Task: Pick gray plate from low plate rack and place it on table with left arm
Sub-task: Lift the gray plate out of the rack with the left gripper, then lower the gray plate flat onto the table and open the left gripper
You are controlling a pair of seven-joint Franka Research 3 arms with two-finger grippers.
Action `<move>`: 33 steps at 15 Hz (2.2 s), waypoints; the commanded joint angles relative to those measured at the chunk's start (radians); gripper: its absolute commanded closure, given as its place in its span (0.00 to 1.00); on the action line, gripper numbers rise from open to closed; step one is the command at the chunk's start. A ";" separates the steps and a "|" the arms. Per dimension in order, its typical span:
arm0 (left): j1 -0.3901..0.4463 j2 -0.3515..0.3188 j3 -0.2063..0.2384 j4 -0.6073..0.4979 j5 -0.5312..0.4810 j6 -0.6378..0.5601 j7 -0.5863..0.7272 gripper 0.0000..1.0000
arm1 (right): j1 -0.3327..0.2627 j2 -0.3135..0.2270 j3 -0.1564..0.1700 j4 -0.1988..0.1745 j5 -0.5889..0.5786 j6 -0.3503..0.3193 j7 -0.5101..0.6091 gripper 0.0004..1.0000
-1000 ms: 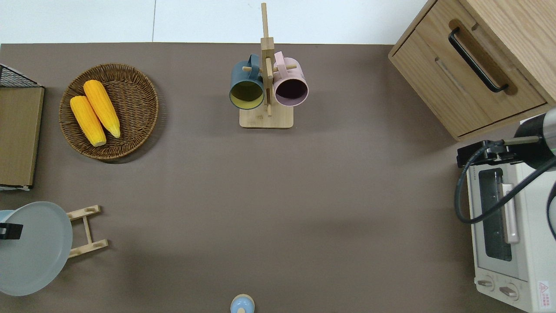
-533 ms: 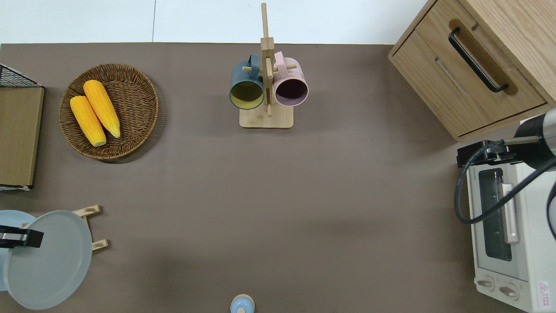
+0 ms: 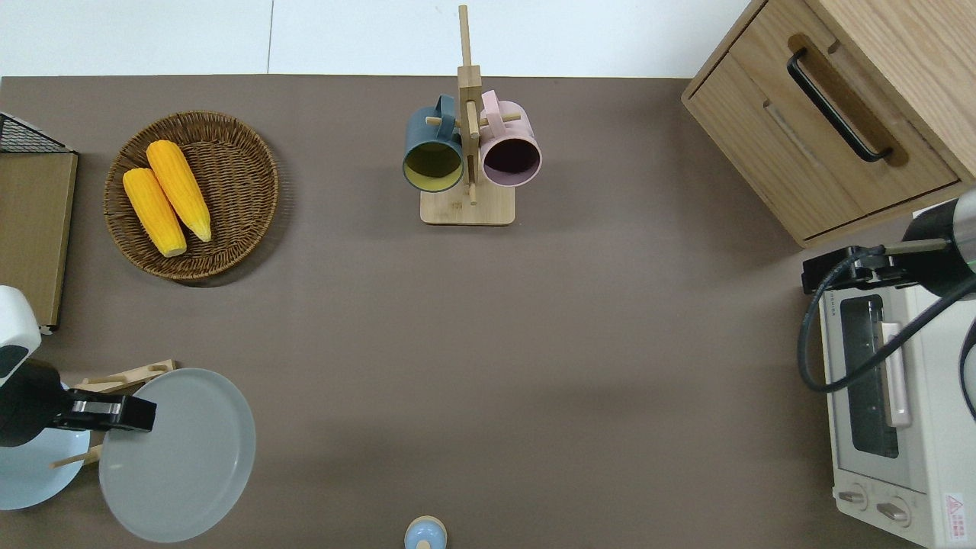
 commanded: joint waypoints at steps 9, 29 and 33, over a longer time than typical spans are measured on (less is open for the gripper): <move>-0.010 0.061 0.004 -0.213 -0.265 0.199 0.046 1.00 | 0.008 0.000 -0.006 0.006 0.003 -0.001 0.004 0.02; 0.003 0.197 0.017 -0.438 -0.446 0.556 0.571 0.98 | 0.008 0.000 -0.006 0.006 0.003 -0.001 0.004 0.02; -0.007 0.188 0.008 -0.425 -0.407 0.581 0.566 0.01 | 0.008 0.000 -0.006 0.006 0.003 -0.001 0.004 0.02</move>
